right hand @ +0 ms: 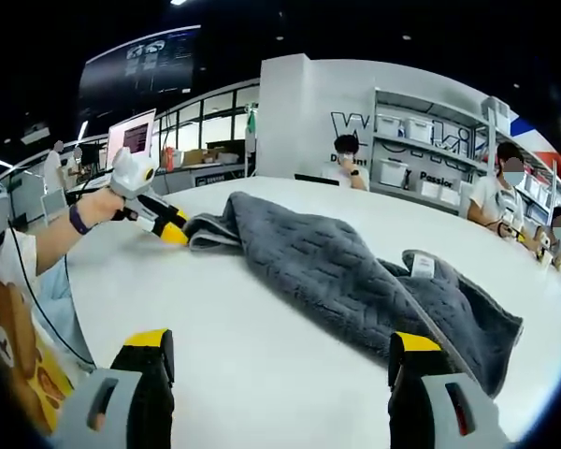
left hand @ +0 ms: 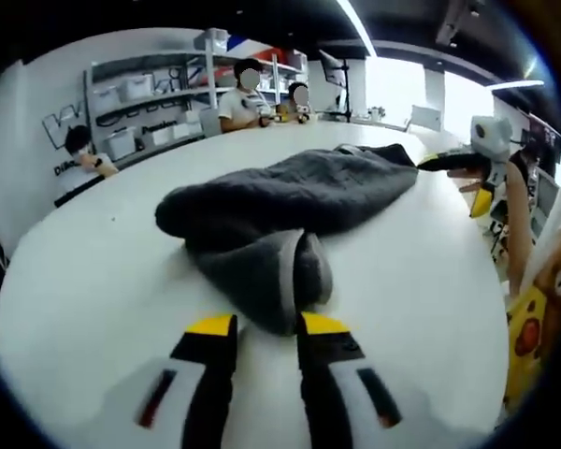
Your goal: Fold the towel on the table until its edges align and the towel forms a compact rectangular stack.
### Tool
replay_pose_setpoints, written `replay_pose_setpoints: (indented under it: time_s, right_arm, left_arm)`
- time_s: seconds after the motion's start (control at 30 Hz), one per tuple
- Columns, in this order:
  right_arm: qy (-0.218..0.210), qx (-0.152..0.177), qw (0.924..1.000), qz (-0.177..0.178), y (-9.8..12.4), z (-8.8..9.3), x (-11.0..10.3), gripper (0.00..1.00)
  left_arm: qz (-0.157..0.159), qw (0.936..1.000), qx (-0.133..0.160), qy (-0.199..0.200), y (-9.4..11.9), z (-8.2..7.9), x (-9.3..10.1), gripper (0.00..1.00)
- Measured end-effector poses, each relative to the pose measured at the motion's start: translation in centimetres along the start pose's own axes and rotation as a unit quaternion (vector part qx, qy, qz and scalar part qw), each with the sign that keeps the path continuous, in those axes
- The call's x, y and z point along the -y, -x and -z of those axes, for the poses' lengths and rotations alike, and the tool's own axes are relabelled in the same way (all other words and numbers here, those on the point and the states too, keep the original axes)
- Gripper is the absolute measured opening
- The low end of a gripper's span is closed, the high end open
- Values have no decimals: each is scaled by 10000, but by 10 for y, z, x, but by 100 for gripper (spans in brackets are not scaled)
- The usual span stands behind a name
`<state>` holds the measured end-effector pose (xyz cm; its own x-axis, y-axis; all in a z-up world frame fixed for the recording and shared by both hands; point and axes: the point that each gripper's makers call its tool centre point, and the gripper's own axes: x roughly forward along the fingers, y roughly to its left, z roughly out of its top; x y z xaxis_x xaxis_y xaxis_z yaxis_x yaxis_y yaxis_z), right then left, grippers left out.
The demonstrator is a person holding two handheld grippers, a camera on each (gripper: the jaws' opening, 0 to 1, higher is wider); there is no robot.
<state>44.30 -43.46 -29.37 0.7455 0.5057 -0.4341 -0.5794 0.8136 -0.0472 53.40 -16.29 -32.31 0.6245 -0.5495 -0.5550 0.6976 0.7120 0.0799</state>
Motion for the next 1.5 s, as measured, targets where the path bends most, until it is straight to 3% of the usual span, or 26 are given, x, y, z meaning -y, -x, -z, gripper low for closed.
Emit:
replay_pose_setpoints:
  time_s: [0.53,0.7,1.03,1.23,1.5]
  right_arm:
    - [17,-24,10000,-9,1,0,0,100]
    - [37,-34,10000,-28,1,1,-1,100]
    - [27,-31,10000,-31,0,2,-2,100]
    - [10,-43,10000,5,2,3,0,100]
    - [32,-35,10000,-17,1,2,-3,100]
  left_arm:
    - [30,10000,-62,7,-4,2,-6,8]
    - [-171,9997,33,-144,7,-10,-21,7]
    - [-863,9945,276,-523,42,-46,-64,6]
    - [-1105,9916,355,-564,60,-54,-79,5]
    - [-1522,9826,696,-803,91,-82,-93,5]
